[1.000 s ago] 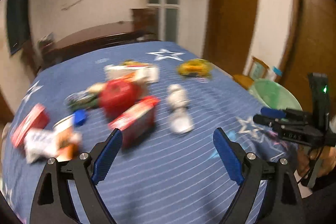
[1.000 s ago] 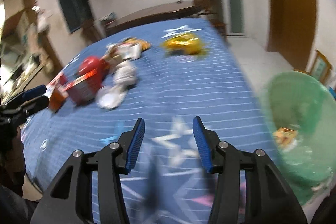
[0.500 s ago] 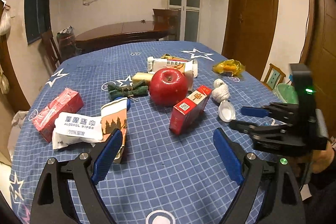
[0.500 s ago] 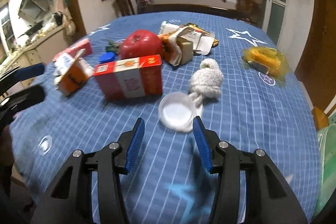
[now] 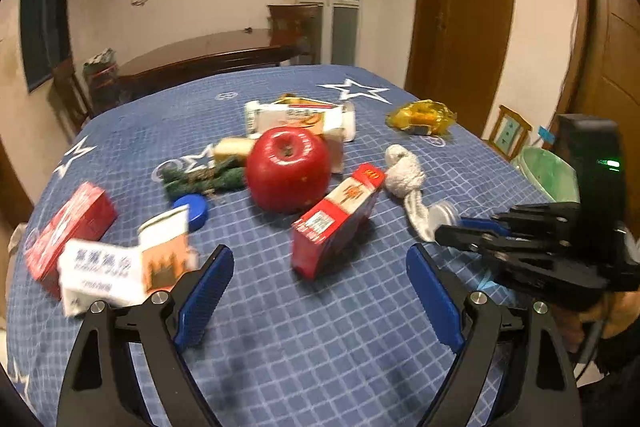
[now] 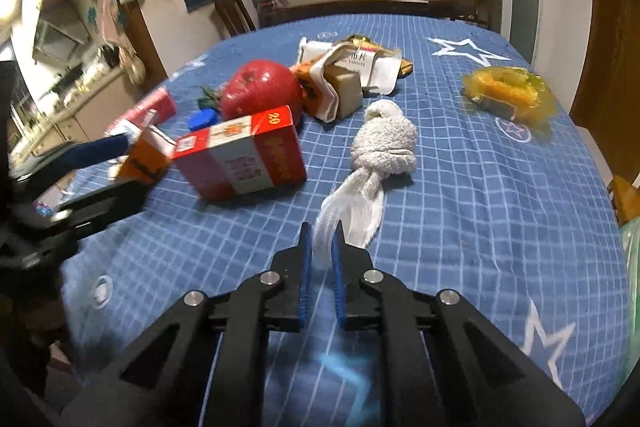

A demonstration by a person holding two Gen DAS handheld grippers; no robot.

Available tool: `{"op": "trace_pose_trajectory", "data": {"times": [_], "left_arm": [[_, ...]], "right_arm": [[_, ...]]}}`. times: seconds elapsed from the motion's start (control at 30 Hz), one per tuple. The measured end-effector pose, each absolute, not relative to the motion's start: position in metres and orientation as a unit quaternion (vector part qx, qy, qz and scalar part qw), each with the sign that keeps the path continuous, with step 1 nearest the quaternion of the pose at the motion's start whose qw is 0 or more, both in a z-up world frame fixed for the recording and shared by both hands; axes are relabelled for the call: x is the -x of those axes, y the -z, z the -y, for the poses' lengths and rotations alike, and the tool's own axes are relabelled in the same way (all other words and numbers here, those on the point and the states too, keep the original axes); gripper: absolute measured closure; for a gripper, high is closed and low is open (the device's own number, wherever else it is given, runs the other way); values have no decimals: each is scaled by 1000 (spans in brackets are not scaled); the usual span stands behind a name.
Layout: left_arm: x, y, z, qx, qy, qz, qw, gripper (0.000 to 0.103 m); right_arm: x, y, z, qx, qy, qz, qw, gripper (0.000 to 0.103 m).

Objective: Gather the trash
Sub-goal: 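Grasp the red cigarette box with the left tool while the right tool grasps the clear plastic lid, then carry the red cigarette box and plastic lid over the green bin with both tools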

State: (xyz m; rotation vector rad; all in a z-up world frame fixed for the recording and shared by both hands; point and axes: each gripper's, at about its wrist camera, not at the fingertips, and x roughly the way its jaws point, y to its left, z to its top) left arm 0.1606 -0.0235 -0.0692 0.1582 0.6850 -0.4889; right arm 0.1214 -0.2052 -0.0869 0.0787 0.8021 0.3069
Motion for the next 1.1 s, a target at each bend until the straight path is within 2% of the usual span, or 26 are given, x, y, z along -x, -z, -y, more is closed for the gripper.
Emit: {"op": "trace_pose_trajectory", "data": {"times": [0.17,0.3,0.37,0.43,0.5,0.8,1.1], "left_arm": [[-180,80,46,-98,252,-332,904,15],[-197,87,59,-102,254,-334,902,20],[-206,93,64,-106,254,-341,899,32],[-214,100,68,-105,257,-360,891,65],[-214,105,69,-104,264,-371,884,78],[-146,86,63,-90,287,-348,888,79],[-96,85,69,-128,224,-317,912,79]], "right_arm": [[-93,78,222,-64,-144,-373,914,95],[-77,73,232,-87,-143,-366,915,95],[-72,69,236,-94,-144,-361,916,95],[-68,66,239,-96,-145,-357,918,95],[-65,65,242,-99,-144,-354,919,95],[-59,63,246,-99,-137,-345,923,95],[-45,61,239,-61,-99,-331,936,95]]}}
